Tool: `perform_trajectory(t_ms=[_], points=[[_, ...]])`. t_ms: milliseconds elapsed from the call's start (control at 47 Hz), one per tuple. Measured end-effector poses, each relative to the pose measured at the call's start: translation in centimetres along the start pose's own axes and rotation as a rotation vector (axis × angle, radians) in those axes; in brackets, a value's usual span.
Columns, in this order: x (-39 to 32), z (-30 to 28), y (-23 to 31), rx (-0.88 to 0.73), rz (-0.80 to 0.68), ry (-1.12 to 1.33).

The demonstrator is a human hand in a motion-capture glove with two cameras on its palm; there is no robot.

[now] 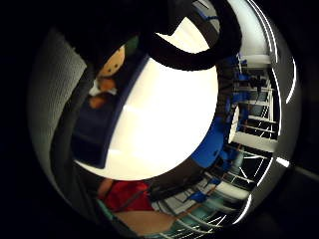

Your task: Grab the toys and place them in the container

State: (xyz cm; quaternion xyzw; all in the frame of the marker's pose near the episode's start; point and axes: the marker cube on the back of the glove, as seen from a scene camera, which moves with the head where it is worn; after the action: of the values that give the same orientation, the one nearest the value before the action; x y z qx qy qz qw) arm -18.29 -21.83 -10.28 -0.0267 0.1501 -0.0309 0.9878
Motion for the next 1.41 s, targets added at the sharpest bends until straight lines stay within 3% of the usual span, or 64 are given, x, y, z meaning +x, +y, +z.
perform_trajectory(t_ms=[426,639,1405], points=[[14.6,10.3,11.3,-0.008,0.095,-0.152],[18.2,14.7,15.3,-0.016,0.160,-0.134],[25.1,18.2,20.3,-0.011,0.257,-0.318]])
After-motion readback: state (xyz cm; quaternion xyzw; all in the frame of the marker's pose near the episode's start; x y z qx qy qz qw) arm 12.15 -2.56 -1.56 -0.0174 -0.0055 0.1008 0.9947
